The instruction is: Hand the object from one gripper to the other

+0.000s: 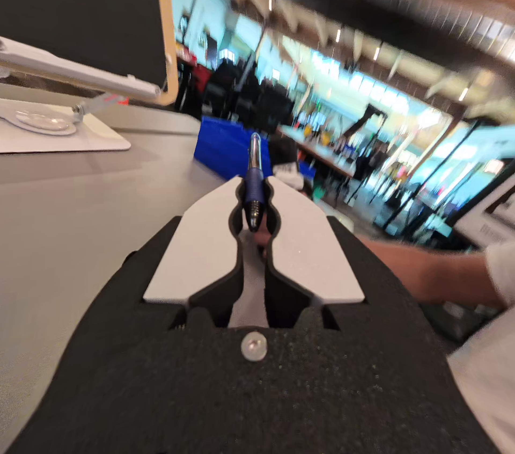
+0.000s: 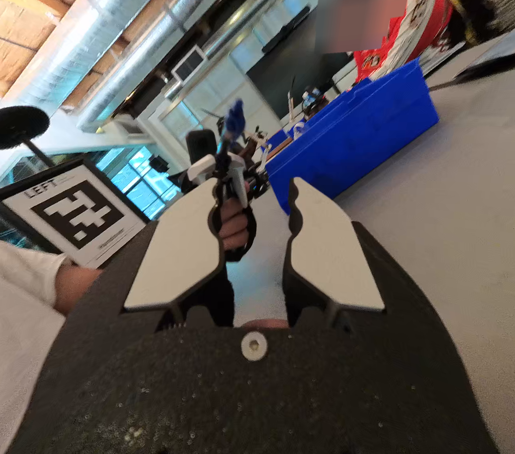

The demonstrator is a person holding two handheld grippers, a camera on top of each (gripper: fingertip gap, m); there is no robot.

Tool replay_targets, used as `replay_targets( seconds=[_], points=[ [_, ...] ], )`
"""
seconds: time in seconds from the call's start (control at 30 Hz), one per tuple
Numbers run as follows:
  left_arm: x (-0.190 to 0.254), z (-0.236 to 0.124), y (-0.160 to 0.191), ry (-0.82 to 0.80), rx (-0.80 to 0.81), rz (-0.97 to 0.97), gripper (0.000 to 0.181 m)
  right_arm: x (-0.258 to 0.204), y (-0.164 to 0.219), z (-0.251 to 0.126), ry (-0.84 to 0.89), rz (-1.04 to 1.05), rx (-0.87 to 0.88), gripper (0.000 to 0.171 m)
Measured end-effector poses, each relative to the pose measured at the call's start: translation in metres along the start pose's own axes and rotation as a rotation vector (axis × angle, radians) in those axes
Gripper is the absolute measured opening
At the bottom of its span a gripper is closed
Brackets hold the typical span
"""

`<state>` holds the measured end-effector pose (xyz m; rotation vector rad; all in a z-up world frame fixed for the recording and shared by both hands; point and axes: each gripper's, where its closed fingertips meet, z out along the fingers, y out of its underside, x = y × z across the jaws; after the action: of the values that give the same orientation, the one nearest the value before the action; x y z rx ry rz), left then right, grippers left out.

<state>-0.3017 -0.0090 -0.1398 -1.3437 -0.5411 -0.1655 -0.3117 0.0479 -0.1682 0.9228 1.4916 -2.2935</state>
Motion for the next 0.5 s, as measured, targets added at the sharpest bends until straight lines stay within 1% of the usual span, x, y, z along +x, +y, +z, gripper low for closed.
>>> replay_targets(
  seconds=[0.07, 0.17, 0.2, 0.23, 0.27, 0.33, 0.37, 0.5],
  points=[
    [0.006, 0.000, -0.009, 0.056, 0.133, -0.153, 0.010, -0.007, 0.006, 0.011, 0.020, -0.030, 0.046, 0.051],
    [0.016, 0.008, -0.002, 0.122, 0.201, -0.276, 0.010, -0.033, 0.012, 0.030, -0.012, -0.078, 0.153, 0.048],
    [0.019, 0.012, 0.002, 0.145, 0.208, -0.297, 0.010, -0.042, 0.012, 0.034, -0.024, -0.086, 0.184, 0.044],
    [0.022, 0.016, 0.006, 0.164, 0.205, -0.322, 0.011, -0.046, 0.010, 0.036, -0.018, -0.080, 0.218, 0.034],
    [0.024, 0.020, 0.010, 0.177, 0.200, -0.349, 0.010, -0.046, 0.005, 0.036, 0.001, -0.058, 0.261, 0.031],
    [0.029, 0.025, 0.015, 0.213, 0.188, -0.379, 0.011, -0.046, -0.002, 0.033, -0.004, -0.003, 0.309, 0.031],
    [0.030, 0.029, 0.020, 0.212, 0.169, -0.375, 0.011, -0.045, -0.003, 0.031, -0.010, 0.017, 0.310, 0.031],
    [0.031, 0.035, 0.027, 0.172, 0.133, -0.309, 0.010, -0.043, -0.003, 0.025, -0.034, 0.014, 0.265, 0.019]
  ],
)
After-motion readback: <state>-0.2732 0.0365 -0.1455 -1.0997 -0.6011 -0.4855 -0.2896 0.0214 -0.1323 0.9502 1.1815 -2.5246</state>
